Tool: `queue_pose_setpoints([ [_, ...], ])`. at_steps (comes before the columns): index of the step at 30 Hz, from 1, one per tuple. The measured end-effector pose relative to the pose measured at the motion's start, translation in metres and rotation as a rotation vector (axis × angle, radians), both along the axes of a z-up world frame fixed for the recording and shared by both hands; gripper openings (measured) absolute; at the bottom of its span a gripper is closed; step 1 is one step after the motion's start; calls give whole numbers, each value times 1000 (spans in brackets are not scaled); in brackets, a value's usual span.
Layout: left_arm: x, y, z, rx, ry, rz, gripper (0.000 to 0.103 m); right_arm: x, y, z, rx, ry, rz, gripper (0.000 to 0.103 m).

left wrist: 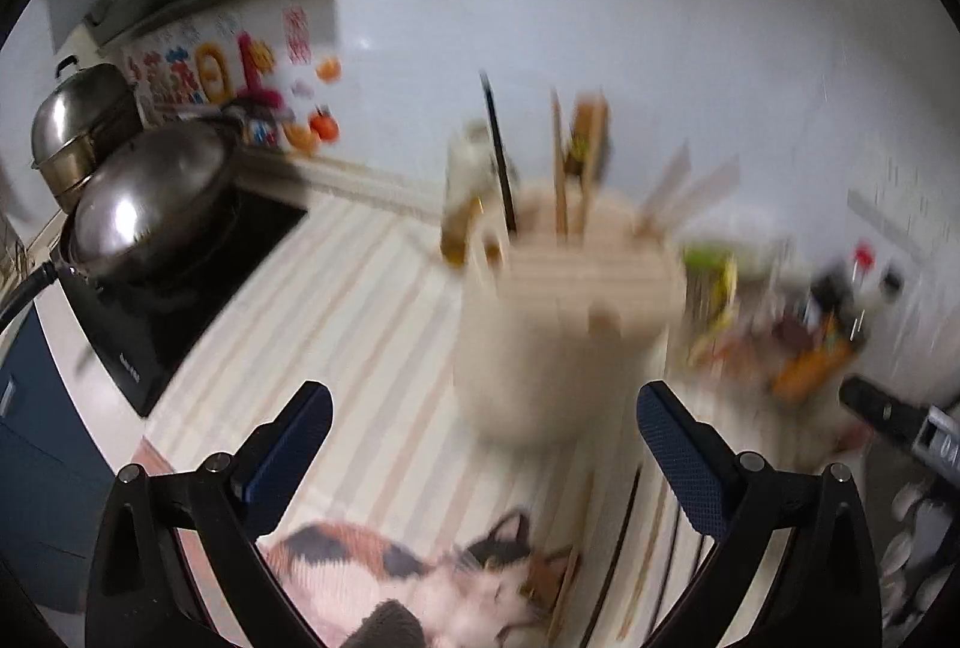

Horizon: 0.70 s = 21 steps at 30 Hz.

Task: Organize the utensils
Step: 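Grasp a dark chopstick with the right tool while the left tool grasps a wooden one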

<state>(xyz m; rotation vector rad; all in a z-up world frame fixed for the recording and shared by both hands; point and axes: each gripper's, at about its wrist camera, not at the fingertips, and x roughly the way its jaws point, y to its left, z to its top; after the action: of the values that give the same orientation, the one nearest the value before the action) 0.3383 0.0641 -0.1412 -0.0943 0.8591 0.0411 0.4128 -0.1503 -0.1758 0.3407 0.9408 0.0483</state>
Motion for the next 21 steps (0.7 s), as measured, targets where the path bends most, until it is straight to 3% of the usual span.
queue_pose_setpoints([
  [7, -7, -46, -91, 126, 203, -68, 103, -18, -22, -89, -44, 227, -40, 93],
  [8, -5, -52, -103, 143, 230, -75, 103, -19, -25, -104, -31, 266, -38, 89],
  [10, -4, -63, -127, 158, 282, -95, 102, -22, -29, -134, -24, 356, -40, 68],
  [13, 1, -77, -162, 153, 361, -126, 99, -25, -32, -166, -17, 442, -42, 52],
  [18, 8, -97, -202, 141, 460, -177, 64, -29, -30, -193, -17, 497, -35, 40],
  [21, 7, -105, -206, 149, 446, -192, 58, -29, -26, -199, -21, 509, -22, 28],
])
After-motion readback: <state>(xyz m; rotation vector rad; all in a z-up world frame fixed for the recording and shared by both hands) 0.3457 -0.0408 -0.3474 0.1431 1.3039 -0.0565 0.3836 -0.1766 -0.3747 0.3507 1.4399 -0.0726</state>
